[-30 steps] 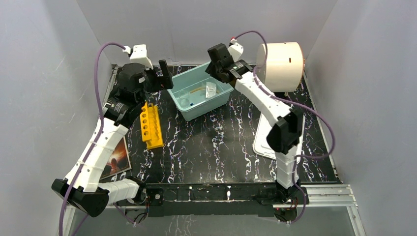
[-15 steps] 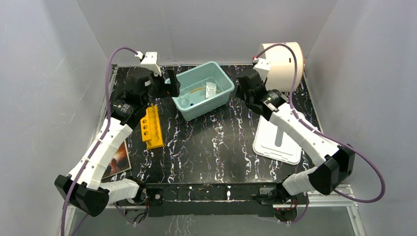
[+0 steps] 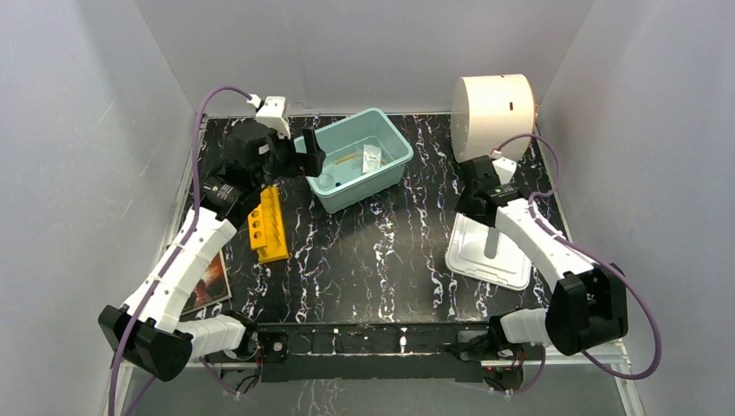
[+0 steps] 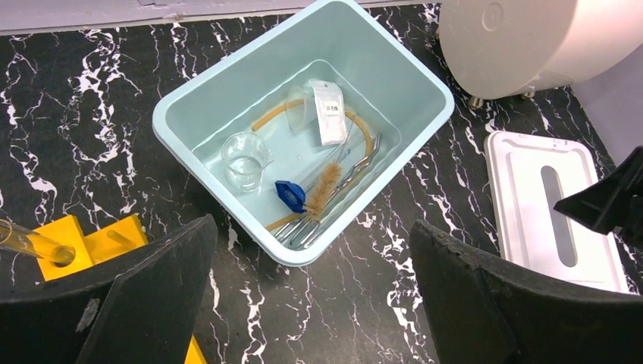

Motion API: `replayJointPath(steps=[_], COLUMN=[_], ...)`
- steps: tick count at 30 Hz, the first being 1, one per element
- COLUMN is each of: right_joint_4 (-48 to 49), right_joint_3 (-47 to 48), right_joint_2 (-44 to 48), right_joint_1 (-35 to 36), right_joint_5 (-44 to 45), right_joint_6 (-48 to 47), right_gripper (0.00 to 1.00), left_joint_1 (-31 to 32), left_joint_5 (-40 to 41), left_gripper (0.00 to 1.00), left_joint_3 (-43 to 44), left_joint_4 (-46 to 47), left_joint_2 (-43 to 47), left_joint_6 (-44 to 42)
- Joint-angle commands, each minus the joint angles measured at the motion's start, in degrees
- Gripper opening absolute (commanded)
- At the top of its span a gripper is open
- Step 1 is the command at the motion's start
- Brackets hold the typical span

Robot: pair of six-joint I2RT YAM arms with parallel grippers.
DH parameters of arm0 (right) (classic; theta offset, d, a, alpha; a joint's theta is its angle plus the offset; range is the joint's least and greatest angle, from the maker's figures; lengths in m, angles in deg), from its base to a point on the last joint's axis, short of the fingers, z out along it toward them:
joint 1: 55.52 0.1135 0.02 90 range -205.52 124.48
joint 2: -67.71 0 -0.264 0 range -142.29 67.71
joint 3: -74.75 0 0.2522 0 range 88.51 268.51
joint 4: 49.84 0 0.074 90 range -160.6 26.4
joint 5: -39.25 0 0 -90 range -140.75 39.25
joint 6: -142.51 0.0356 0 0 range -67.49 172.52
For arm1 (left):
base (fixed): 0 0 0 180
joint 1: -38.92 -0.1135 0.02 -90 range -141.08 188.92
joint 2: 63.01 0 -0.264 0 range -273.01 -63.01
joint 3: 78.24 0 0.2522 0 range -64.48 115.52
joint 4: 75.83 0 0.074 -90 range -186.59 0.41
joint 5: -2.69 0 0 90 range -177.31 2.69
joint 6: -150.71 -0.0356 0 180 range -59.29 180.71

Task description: Organize the chemistry lab equipment

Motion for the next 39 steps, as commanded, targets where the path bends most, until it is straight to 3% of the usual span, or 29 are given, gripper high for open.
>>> replayJointPath(steps=[1,6,23,29,39], right_joint_4=[5.36,8.32,17.64,18.65,16.48], right_joint_3=[-2.34,-2.62,-10.27,-10.11,-9.2], right_joint_2=[-0.8,-5.28,-10.44,-11.67,-16.24], right_joint_1=[-4.18,-5.06,-4.69,-4.17,-3.73], right_joint_5=[-10.58,-10.22,-11.09,-11.76,-9.6], right_joint_6=[-2.38,-7.68,-11.21,-11.88,-8.38], right_gripper=[0.58,0.5,0.51,0.36,0.41], left_joint_1=[-0.01,0.08,0.65,0.78,0.87], left_joint_5=[-1.66,-2.4,-6.19,-5.16,-4.74], left_gripper=[0.98,0.98,0.98,0.98,0.98], left_joint_3=[-0.22,-0.13,0.15,0.31,0.21], left_joint_4=[1.99,2.61,3.11,3.08,3.08], left_joint_2=[0.84,0.35,-1.42,-1.86,-2.19], left_joint_6=[0.58,2.16,1.03,1.01,0.68])
